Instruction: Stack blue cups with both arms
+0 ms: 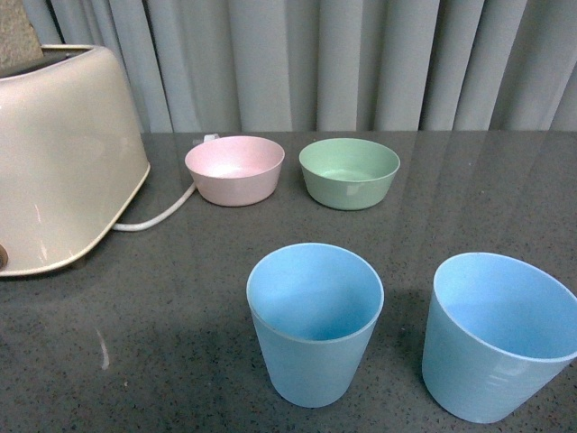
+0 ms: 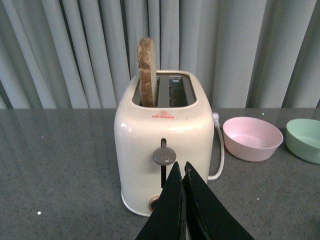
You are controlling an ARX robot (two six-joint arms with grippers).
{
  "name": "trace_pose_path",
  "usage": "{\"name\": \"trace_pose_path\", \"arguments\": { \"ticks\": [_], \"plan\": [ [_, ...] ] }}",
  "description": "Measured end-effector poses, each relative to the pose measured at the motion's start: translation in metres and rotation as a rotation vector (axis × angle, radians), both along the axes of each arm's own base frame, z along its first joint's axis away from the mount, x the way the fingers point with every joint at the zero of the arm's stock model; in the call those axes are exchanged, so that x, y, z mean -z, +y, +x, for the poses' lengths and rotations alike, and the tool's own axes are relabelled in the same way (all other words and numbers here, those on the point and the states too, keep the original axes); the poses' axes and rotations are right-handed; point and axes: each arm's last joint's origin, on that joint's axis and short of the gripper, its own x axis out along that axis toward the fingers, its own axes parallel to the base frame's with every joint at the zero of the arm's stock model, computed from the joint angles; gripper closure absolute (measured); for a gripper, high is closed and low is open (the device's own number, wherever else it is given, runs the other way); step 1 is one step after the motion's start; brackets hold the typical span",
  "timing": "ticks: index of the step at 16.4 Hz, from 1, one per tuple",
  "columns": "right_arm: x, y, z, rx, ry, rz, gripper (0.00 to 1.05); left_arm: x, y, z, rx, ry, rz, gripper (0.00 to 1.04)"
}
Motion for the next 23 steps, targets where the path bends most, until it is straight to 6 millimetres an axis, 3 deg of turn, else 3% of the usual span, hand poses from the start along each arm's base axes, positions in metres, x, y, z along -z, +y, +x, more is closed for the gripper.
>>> {"name": "trace_pose_path", "arguments": {
  "ticks": [8, 23],
  "plan": [
    [0.000, 0.000, 0.000, 0.000, 0.000, 0.000, 0.07, 0.034, 0.000, -0.021, 0.000, 0.009, 0.000, 1.04],
    [0.000, 0.000, 0.000, 0.000, -0.002, 0.000, 0.07, 0.053, 0.000, -0.046, -0.001, 0.011, -0.001, 1.04]
  ]
}}
